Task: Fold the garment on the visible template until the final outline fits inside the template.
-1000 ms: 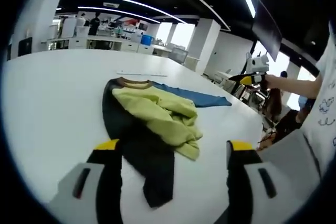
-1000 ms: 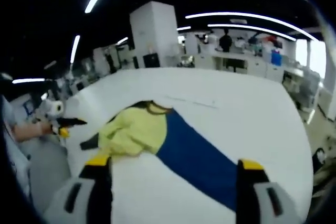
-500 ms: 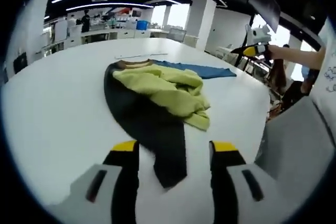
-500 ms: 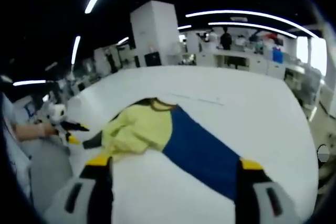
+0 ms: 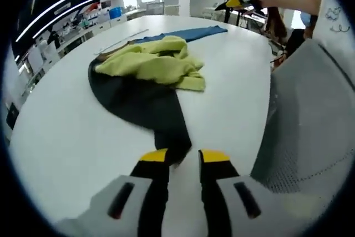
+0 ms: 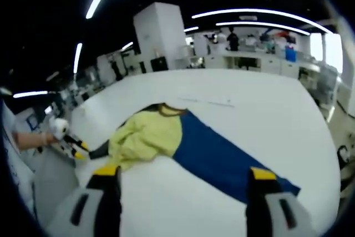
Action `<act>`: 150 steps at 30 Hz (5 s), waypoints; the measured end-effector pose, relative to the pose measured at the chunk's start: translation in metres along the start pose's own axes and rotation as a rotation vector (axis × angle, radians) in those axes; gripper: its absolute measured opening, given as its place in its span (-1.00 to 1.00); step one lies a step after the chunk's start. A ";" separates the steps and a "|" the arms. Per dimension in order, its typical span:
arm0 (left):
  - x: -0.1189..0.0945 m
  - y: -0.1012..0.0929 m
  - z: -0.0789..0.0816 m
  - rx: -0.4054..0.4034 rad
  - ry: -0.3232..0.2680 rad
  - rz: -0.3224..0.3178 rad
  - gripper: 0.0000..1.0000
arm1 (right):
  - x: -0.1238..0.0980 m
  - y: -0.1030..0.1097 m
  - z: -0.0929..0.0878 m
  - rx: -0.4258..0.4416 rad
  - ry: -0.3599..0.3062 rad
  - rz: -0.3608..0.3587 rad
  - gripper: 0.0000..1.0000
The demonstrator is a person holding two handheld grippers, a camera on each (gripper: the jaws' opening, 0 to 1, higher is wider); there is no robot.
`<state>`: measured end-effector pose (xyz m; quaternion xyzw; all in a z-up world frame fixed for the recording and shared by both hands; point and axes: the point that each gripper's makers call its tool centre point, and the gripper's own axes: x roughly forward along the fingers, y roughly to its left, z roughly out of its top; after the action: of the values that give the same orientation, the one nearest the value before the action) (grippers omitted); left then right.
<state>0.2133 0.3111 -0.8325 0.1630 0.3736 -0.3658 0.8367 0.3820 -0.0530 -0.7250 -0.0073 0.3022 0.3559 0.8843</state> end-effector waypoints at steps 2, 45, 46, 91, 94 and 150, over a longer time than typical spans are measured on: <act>0.005 0.005 -0.002 -0.005 0.014 -0.001 -0.62 | -0.001 0.001 0.000 0.003 -0.001 0.002 0.87; -0.070 0.029 0.049 -0.592 -0.245 -0.058 -1.00 | -0.011 0.033 -0.003 0.072 -0.082 0.004 0.71; -0.075 0.034 0.049 -0.615 -0.256 -0.060 -1.00 | -0.013 0.037 -0.002 0.075 -0.087 0.001 0.70; -0.120 0.245 -0.059 -0.848 -0.117 -0.011 -1.00 | -0.013 0.151 -0.014 0.239 -0.187 -0.245 0.67; -0.120 0.257 -0.068 -0.868 -0.087 0.009 -1.00 | -0.010 0.151 -0.014 0.243 -0.179 -0.251 0.67; -0.123 0.340 -0.103 -0.483 0.032 0.267 0.09 | 0.007 0.169 -0.030 0.284 -0.120 -0.242 0.67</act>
<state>0.3546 0.6585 -0.8096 0.0122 0.4384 -0.1499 0.8861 0.2628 0.0707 -0.7186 0.1023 0.2929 0.2006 0.9293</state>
